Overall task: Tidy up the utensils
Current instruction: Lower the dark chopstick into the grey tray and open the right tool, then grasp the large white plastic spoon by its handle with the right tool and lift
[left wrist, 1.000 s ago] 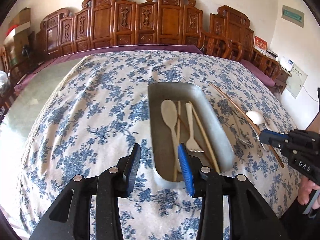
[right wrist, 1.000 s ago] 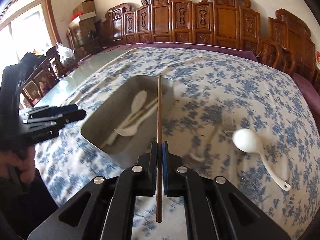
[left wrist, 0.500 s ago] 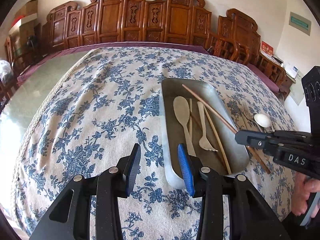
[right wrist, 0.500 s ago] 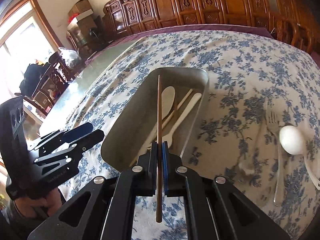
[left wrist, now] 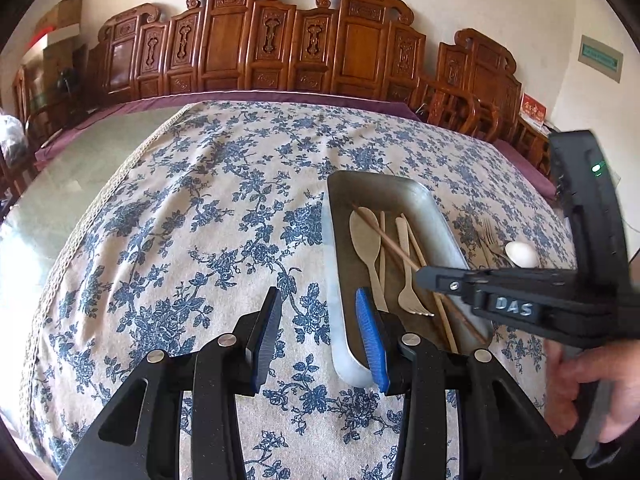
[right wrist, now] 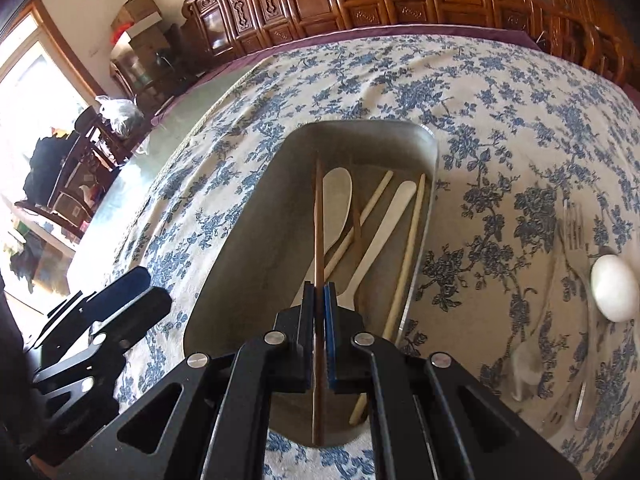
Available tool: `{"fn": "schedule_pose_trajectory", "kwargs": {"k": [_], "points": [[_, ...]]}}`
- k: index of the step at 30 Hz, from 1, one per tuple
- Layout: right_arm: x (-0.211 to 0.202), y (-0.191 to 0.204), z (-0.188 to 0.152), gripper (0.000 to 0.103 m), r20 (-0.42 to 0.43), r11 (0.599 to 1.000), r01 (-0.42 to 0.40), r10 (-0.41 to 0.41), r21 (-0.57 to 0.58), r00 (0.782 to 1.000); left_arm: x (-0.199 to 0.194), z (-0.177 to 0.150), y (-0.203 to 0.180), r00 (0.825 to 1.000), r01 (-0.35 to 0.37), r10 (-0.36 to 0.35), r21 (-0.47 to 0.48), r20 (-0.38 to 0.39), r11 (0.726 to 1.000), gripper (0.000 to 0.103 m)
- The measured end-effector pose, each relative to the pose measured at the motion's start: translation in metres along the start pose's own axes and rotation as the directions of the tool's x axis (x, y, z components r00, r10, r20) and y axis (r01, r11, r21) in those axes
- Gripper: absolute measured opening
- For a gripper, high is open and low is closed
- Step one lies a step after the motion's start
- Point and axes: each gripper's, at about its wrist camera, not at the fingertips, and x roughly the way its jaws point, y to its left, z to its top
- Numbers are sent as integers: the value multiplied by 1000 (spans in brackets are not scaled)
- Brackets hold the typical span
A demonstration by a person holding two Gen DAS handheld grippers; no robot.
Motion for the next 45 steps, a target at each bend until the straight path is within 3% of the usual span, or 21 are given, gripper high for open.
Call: {"fn": "schedule_pose_trajectory", "kwargs": {"k": [11,19,24,33,35,37,45], "points": [[6,0,4,10,29,998,-66,66,9,997,-6,1,-9,999,35,-35,15,8,999,37],[-44,-19,2,10,115,998,-44,49,-42,992,-13,2,-29,997,72,-73,44,25,996,37],[-87,-53,-14,10,159,999,19,-12,-47,987,-20,1,-51,995,88,-91,79,37,993,37],[-148,-148,-59,10,188,977,211,-211,22,959,-29,0,-97,991,122,-128,157,31,980,37],[-156,-167,-67,15,193,970,241,-240,23,951,-30,-2,-105,991,129,-134,164,20,978,37],[-162,-180,-74,28,214,969,248,-240,-14,947,-32,-5,-112,991,132,-136,171,15,976,37],[-150,-217,-84,29,181,956,291,-279,-44,943,-35,-20,-128,990,138,-136,182,-26,974,37]]}}
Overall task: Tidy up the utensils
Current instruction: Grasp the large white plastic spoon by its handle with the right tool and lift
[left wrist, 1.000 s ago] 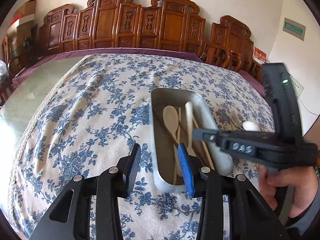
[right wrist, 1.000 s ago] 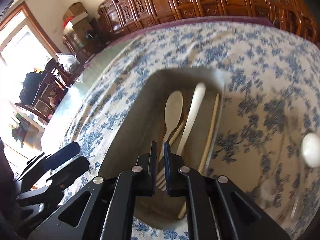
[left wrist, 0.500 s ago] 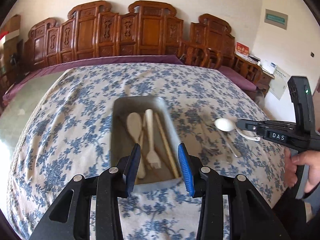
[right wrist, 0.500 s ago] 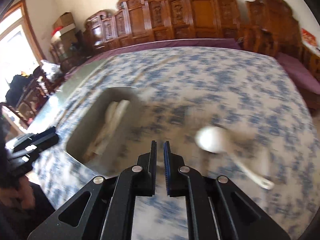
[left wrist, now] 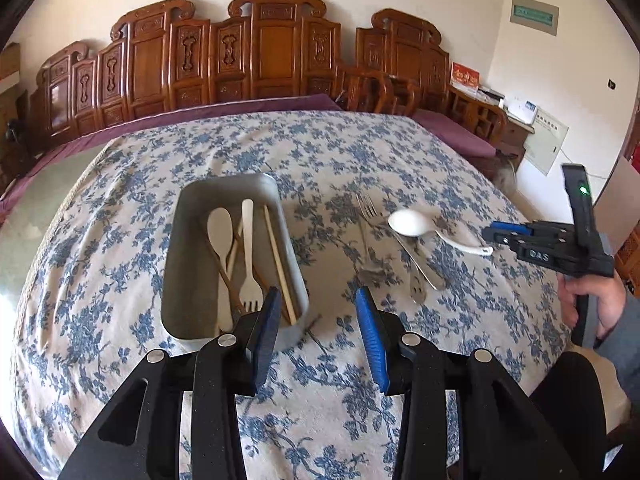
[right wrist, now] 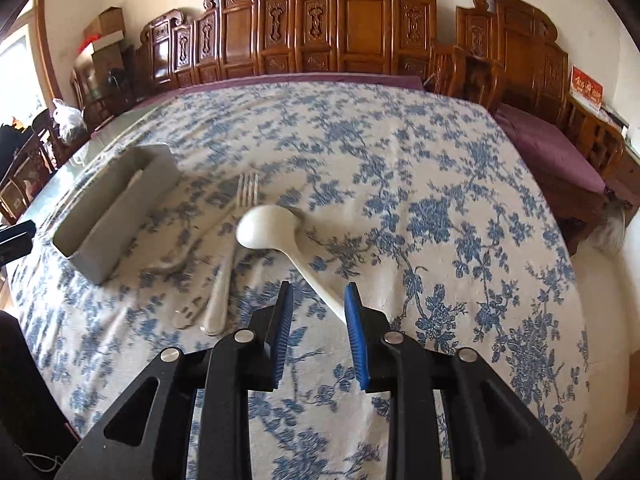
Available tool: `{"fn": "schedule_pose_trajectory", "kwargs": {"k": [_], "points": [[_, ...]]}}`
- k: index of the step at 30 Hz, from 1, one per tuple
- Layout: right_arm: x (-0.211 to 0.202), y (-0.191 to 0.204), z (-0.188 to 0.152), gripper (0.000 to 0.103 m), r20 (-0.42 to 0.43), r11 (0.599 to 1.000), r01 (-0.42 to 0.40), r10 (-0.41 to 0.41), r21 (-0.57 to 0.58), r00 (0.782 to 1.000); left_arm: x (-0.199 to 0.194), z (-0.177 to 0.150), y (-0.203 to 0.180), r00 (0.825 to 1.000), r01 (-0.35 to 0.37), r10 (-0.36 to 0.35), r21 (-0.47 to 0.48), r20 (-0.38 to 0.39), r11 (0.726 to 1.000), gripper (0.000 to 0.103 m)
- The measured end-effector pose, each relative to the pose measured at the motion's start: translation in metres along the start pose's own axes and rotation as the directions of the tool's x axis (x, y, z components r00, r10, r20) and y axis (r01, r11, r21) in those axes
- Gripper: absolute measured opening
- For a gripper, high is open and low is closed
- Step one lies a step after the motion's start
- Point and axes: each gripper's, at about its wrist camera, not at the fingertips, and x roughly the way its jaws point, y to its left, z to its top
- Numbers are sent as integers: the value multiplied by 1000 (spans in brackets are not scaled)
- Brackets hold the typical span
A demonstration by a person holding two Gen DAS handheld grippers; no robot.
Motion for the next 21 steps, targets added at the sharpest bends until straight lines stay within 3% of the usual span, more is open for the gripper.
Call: {"fn": "schedule_pose_trajectory", "kwargs": {"k": [12,17,21], "points": [[66,17,18,29,-120,994,-7,-6,-111,993,12,-2,-27,999,9,-7,52,-49,999,37],[75,18,19,28,-140,992,-2,-16,-128,990,11,-12,-34,997,14,-10,51,-74,999,37],[69,8,14,10,-150,997,-18,7,-71,989,8,-17,-39,996,15,-10,54,-87,998,37]]}}
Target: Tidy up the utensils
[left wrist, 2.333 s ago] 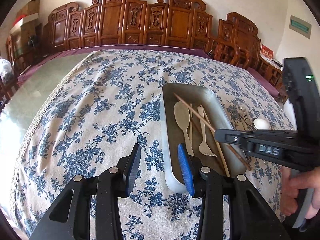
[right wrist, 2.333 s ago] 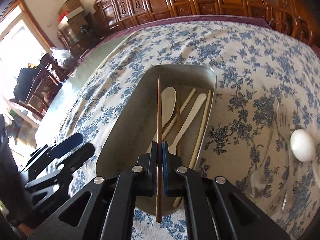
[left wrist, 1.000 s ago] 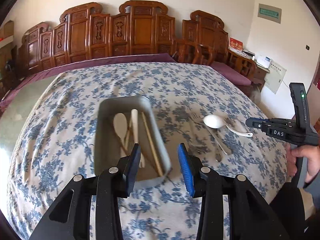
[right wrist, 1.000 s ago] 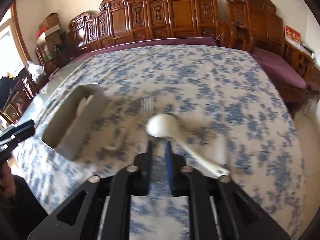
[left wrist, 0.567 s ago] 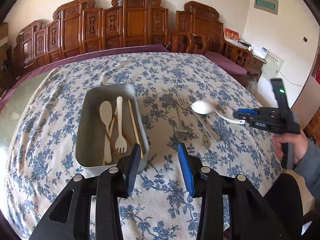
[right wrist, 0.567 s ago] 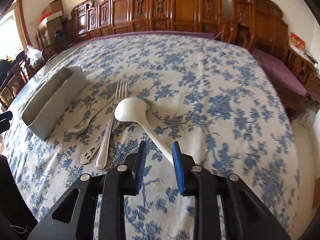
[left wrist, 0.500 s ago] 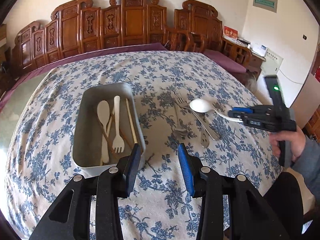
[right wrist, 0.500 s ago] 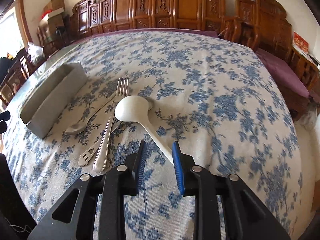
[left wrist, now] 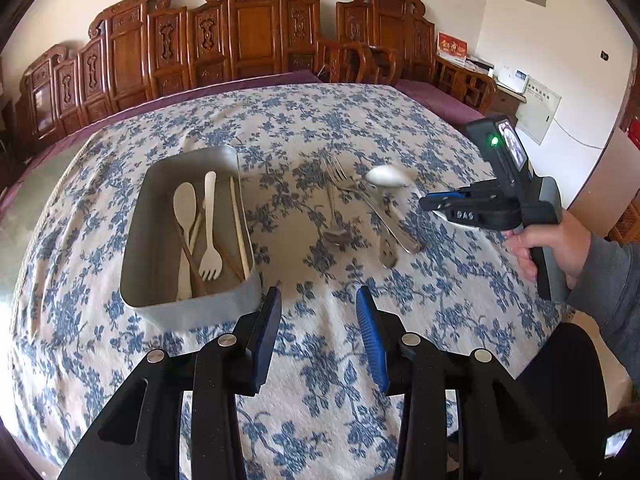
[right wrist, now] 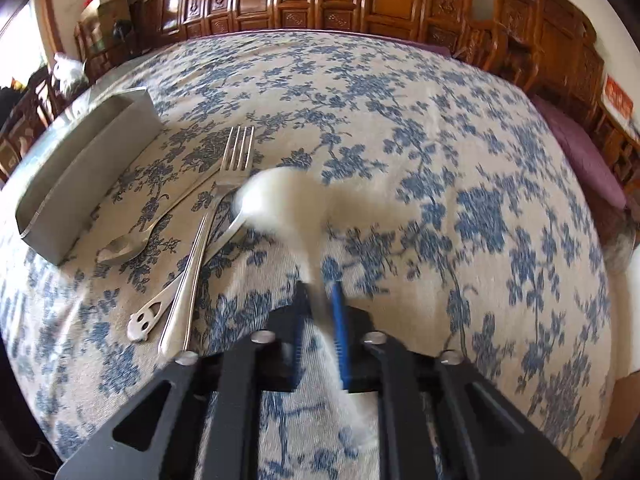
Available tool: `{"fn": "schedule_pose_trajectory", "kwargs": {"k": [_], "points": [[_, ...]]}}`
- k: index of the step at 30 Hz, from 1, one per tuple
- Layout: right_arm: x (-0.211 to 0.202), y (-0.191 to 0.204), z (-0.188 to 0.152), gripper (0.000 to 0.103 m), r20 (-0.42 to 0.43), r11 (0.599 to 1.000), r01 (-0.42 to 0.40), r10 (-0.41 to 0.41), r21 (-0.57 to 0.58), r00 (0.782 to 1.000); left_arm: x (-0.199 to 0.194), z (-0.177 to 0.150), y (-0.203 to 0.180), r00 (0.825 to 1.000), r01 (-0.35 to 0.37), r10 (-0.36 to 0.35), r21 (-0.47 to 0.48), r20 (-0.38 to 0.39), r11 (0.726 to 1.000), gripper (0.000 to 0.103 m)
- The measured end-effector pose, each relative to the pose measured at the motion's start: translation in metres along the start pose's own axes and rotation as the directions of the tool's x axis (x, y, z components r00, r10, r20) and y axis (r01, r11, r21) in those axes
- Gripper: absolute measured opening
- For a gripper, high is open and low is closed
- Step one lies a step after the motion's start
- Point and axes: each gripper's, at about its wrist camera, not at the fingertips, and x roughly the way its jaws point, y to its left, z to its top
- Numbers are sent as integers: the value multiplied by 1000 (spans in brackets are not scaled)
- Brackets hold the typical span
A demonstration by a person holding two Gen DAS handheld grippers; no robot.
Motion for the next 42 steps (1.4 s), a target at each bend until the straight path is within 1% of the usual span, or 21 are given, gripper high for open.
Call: {"fn": "schedule_pose_trajectory", "kwargs": {"k": [4,8,9,10,11,13,18,22,24,26,30,33,37,38,39,40,42], "points": [[-11,-11,-13,10,-7,997,-12,12,76,1000,-6,-1,-6,1000,8,-8,4,6,1000,37],[-32,-17,-30,10,16,988,-35,33,150,999,-10,0,-11,1000,15,-15,11,11,1000,37],[-38,-17,-35,9,25,985,-43,39,165,999,-10,1,-12,1000,15,-15,13,12,1000,37],[-43,-17,-38,4,31,983,-48,44,176,999,-10,2,-12,1000,16,-17,15,12,1000,37],[-49,-17,-44,4,40,979,-58,51,193,998,-9,5,-14,1000,18,-18,17,12,1000,37],[-58,-15,-53,4,54,976,-69,59,208,997,-8,8,-16,1000,17,-17,19,9,1000,37],[-64,-12,-72,4,48,973,-54,45,224,998,-13,14,-23,1000,10,-11,33,17,999,37],[-75,-12,-81,4,68,970,-54,39,236,997,-11,13,-30,1000,-3,2,69,13,998,37],[-82,-13,-86,4,85,966,-63,43,249,995,-5,13,-33,1000,-11,11,91,3,996,35],[-86,-14,-89,4,100,960,-78,53,268,994,6,14,-37,1000,-16,18,117,-16,993,30],[-87,-17,-94,4,114,952,-101,70,291,991,26,22,-42,999,-34,40,164,-36,986,28],[-82,-18,-95,4,103,949,-111,84,295,991,44,31,-45,997,-33,45,193,-59,981,28],[-78,-21,-98,4,96,944,-119,94,307,991,73,42,-47,992,-51,76,229,-100,972,28],[-78,-21,-98,4,93,945,-117,93,304,991,83,45,-47,990,-54,83,241,-114,969,26],[-78,-21,-98,4,91,947,-115,92,300,992,89,46,-48,989,-52,85,249,-123,967,21],[-78,-21,-98,4,91,948,-116,93,295,991,97,47,-48,987,-44,83,261,-137,964,19],[-79,-22,-99,4,92,947,-121,97,297,991,108,48,-48,984,-37,83,273,-160,961,17]]}}
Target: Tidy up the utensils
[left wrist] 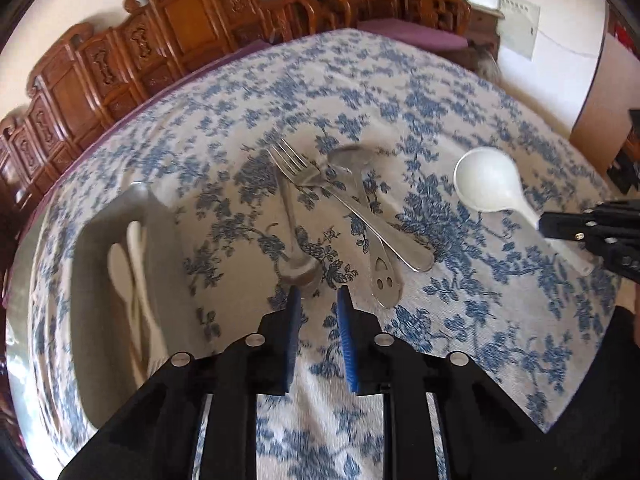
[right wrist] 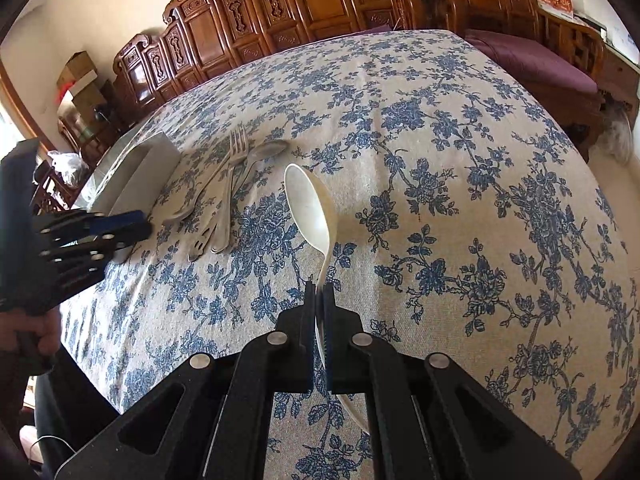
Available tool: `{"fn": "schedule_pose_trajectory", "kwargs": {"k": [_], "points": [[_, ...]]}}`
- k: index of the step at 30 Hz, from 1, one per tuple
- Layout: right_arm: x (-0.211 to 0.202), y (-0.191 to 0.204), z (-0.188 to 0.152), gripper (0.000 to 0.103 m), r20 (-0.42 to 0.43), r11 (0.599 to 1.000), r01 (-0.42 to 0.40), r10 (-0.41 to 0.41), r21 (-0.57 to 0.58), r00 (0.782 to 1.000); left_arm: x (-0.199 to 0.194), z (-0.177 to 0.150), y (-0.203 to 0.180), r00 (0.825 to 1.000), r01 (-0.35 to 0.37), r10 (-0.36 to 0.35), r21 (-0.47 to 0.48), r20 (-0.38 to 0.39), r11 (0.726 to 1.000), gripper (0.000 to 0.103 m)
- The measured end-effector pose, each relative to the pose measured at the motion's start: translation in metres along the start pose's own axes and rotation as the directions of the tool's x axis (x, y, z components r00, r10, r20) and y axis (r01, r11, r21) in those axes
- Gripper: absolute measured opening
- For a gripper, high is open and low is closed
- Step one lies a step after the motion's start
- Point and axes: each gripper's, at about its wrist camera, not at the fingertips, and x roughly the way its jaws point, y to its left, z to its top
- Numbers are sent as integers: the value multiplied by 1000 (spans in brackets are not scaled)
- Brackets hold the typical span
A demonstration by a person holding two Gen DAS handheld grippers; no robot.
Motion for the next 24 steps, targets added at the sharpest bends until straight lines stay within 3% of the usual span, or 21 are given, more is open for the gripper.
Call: {"fn": "schedule_pose_trajectory", "kwargs": {"k": [5,12,17,24], "points": [[0,-1,2,4,-6,1000,-4,4,-11,1000,17,6,-6,999,-18,20,43,-33,999,16],[0,-3,3,4,-5,1000,-13,13,-4,1000,36,13,-16,988,-126,138,169,-67,978,16],[1,-3,4,4,-7,1000,-18,18,-1,1000,39,16,-14,984,-146,162,193,-73,970,16],[6,1,0,4,-19,1000,-13,13,-17,1000,39,17,-13,984,-151,168,244,-51,958,2]]}}
